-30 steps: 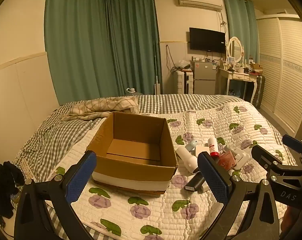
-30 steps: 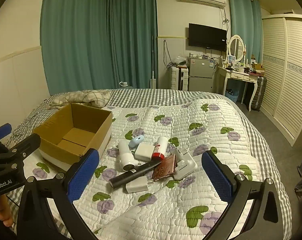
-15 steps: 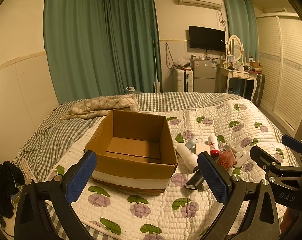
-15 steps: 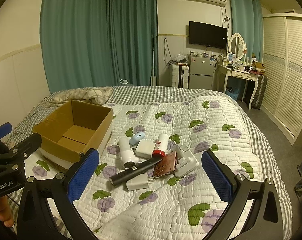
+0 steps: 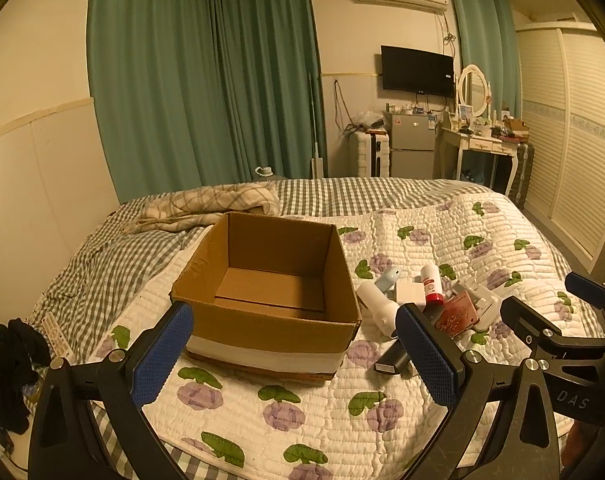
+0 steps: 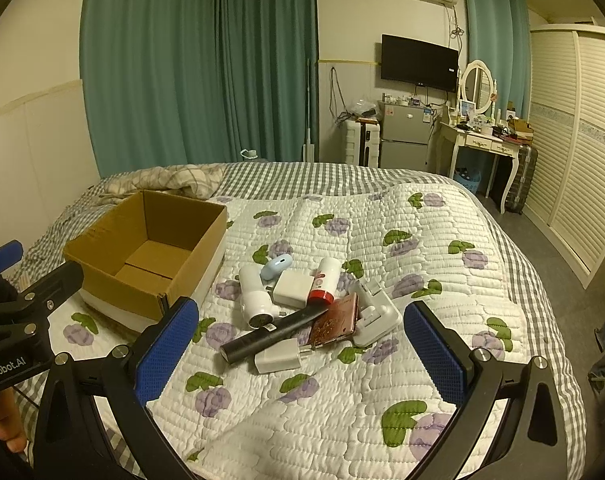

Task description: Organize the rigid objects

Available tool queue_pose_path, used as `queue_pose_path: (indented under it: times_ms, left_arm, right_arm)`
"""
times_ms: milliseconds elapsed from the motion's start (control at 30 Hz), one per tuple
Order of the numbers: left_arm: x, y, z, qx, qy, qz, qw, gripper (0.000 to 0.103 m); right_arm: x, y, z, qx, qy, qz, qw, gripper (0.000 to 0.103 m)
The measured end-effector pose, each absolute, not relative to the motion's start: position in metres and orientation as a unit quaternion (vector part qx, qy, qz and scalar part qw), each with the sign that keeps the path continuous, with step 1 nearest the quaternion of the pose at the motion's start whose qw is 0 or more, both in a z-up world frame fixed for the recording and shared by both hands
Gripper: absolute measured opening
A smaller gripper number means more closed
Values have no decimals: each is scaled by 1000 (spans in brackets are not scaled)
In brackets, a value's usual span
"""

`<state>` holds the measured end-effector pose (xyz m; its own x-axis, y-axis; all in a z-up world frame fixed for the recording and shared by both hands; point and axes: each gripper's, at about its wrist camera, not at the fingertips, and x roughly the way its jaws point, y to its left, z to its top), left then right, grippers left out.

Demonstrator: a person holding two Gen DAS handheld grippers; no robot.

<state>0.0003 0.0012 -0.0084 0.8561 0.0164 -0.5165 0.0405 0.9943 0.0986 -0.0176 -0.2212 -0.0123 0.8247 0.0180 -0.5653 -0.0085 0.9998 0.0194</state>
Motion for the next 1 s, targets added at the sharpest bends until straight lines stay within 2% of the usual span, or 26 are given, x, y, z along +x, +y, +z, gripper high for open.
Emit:
queue_pose_path:
  times_ms: [1000]
  left_arm:
    - [1,1,-9,54,270,-6,961,103]
  right_arm:
    - [-17,-220,-16,7,302,8,953,103]
